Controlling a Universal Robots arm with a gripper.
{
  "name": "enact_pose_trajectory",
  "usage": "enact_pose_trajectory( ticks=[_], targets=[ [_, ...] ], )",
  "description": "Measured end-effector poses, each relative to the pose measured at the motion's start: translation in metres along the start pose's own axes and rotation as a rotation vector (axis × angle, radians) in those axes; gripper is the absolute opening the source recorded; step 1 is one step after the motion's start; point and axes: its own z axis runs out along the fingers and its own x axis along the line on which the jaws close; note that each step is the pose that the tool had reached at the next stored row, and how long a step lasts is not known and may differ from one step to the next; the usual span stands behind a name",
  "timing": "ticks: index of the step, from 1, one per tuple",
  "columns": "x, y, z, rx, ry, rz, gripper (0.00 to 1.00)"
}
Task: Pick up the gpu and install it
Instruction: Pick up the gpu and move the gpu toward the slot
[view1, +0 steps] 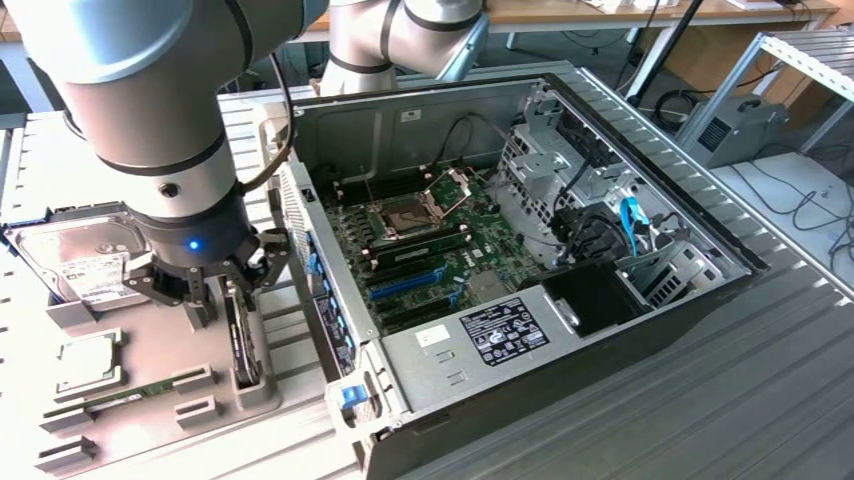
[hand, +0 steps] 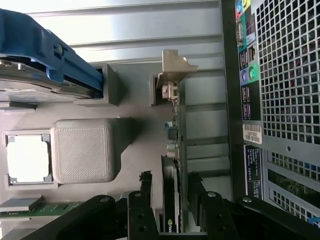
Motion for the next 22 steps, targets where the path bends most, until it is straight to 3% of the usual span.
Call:
enact_pose_trajectory(
  ticks=[10, 22],
  targets=[
    [0.0003, -0.0003, 0.0090, 0.0003, 0.0003, 0.000, 0.42],
    [0.0003, -0.0003, 0.0097, 0.0000, 0.0000, 0.000, 0.41]
  ],
)
